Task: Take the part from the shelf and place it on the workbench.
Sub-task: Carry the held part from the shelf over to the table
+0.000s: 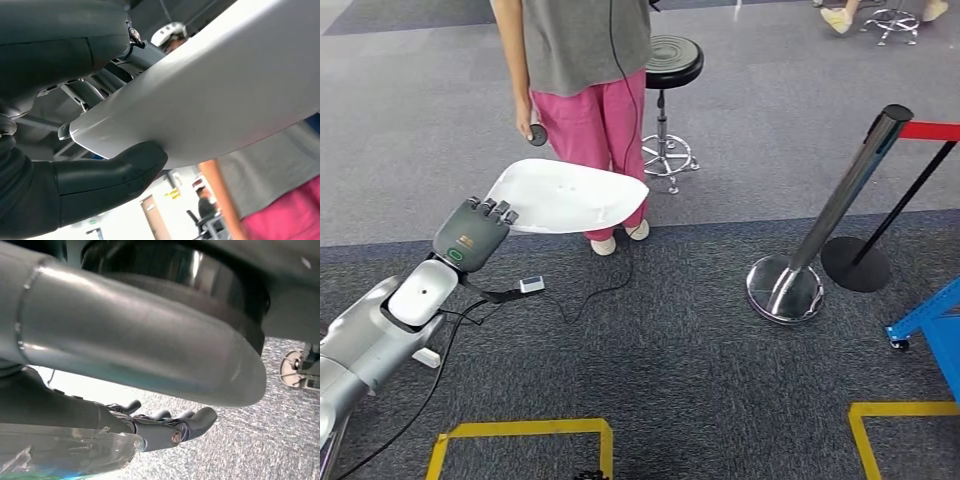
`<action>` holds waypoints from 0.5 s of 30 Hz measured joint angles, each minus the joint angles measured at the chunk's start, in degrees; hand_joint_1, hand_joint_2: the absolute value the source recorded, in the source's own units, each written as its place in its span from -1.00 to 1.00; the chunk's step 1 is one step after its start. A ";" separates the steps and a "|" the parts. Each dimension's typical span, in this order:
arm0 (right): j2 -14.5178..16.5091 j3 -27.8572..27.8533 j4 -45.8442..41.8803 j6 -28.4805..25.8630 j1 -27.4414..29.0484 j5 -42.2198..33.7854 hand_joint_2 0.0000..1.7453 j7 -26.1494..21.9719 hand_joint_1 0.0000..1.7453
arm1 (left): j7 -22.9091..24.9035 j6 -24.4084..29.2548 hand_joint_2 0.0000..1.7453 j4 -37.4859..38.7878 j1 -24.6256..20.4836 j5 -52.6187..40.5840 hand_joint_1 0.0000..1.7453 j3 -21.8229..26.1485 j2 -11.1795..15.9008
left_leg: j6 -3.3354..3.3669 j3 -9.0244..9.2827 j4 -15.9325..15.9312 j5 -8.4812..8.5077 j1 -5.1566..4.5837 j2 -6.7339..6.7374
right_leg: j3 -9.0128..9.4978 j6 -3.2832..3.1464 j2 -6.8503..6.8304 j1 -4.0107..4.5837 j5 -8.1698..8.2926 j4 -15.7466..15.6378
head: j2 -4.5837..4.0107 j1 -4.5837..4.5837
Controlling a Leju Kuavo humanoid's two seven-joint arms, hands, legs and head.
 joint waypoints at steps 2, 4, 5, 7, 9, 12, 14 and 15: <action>0.01 0.00 0.00 0.01 -0.03 0.00 -1.00 0.08 -1.00 | 0.00 0.00 1.00 0.00 0.14 0.00 1.00 0.02 0.02 | 0.07 2.34 -4.11 2.70 0.01 0.60 | 0.06 0.10 -1.59 0.02 -0.10 0.00 | 0.00 0.01; 0.01 0.00 0.00 0.02 -0.15 0.00 -1.00 0.07 -1.00 | 0.00 0.01 1.00 0.00 0.03 0.00 1.00 0.10 0.01 | 0.33 6.95 -12.33 5.67 -0.29 3.19 | 0.19 0.45 -2.95 0.23 -0.35 0.09 | 0.00 -0.02; 0.01 0.00 0.00 0.02 -0.18 0.01 -1.00 0.06 -1.00 | 0.00 0.02 1.00 0.00 -0.04 0.00 1.00 0.14 -0.03 | 0.57 8.47 -15.12 6.33 -0.49 4.22 | 0.27 0.70 -3.55 0.41 -0.48 0.11 | 0.01 0.00; 0.01 0.00 -0.01 0.02 -0.21 0.01 -1.00 0.08 -1.00 | 0.00 0.04 1.00 0.00 -0.11 0.00 1.00 0.14 0.03 | 1.10 9.18 -16.95 6.36 -0.85 4.28 | 0.51 1.21 -4.87 0.71 -0.70 0.00 | 0.01 0.03; 0.02 0.00 -0.03 0.05 -0.28 0.01 -1.00 0.11 -1.00 | 0.00 0.06 1.00 -0.01 -0.11 0.00 1.00 0.15 0.28 | 1.79 9.16 -17.15 6.63 -0.66 2.72 | 0.68 1.79 -5.13 0.60 -1.10 0.05 | 0.01 0.05; 0.02 0.02 -0.04 0.07 -0.25 0.00 -1.00 0.08 -1.00 | 0.00 0.08 1.00 -0.04 -0.31 0.00 1.00 0.15 0.33 | 2.67 9.29 -17.42 6.91 -0.22 0.69 | -2.50 2.52 -0.14 0.25 -4.81 7.02 | 0.00 0.58; 0.02 0.02 -0.04 0.04 -0.08 0.00 -1.00 -0.23 -1.00 | 0.00 0.07 1.00 -0.04 -0.23 0.00 1.00 0.10 0.21 | 2.93 9.25 -17.40 6.90 -0.21 -0.85 | -6.45 2.59 1.33 0.26 -7.71 14.81 | -0.01 0.84; 0.02 0.02 -0.04 0.03 -0.06 0.00 -1.00 -0.67 -1.00 | 0.00 0.07 1.00 -0.04 -0.15 0.00 1.00 0.07 0.16 | 2.95 9.25 -17.38 6.91 -0.22 -1.76 | -7.59 2.58 1.47 0.27 -7.84 16.66 | -0.01 0.89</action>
